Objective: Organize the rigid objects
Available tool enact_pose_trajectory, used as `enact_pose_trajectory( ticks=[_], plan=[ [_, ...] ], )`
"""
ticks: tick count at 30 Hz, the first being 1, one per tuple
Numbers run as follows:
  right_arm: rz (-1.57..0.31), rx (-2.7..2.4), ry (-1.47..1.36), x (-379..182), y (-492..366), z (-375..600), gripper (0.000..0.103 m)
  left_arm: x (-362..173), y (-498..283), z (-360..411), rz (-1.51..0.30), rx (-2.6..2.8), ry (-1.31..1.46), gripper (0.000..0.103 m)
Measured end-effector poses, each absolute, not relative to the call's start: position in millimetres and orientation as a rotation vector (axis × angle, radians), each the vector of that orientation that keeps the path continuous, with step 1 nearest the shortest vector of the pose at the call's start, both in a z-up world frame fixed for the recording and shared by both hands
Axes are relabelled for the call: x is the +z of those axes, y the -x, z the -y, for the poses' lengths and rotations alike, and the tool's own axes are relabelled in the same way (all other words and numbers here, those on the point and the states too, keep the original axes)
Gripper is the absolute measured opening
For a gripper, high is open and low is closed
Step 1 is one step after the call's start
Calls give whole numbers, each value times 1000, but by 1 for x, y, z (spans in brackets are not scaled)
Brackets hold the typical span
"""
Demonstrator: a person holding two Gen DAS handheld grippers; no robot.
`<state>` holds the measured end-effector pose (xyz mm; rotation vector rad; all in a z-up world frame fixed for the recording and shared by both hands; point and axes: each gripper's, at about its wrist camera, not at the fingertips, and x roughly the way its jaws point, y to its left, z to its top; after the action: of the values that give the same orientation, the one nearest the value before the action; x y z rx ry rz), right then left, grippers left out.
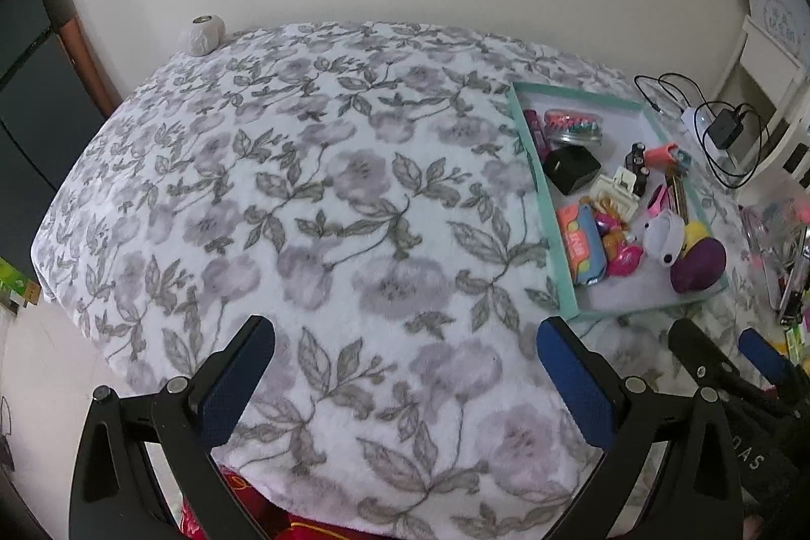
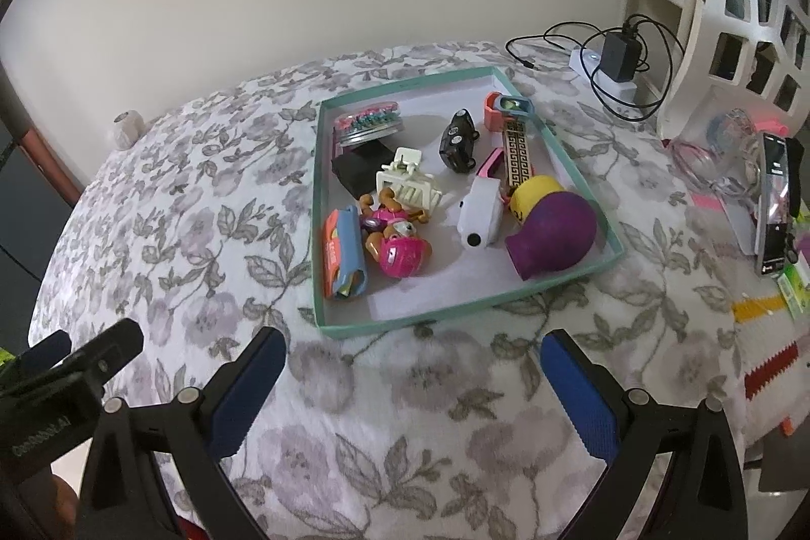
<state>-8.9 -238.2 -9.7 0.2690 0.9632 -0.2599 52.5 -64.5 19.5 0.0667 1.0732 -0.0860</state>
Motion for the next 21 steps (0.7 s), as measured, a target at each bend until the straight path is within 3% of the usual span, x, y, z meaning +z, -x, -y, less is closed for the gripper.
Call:
enact_pose_trajectory(
  ticks=[21],
  plan=[
    [-958, -279, -274, -5, 26, 238, 103, 19, -45, 52, -1084, -75, -13, 103]
  ],
)
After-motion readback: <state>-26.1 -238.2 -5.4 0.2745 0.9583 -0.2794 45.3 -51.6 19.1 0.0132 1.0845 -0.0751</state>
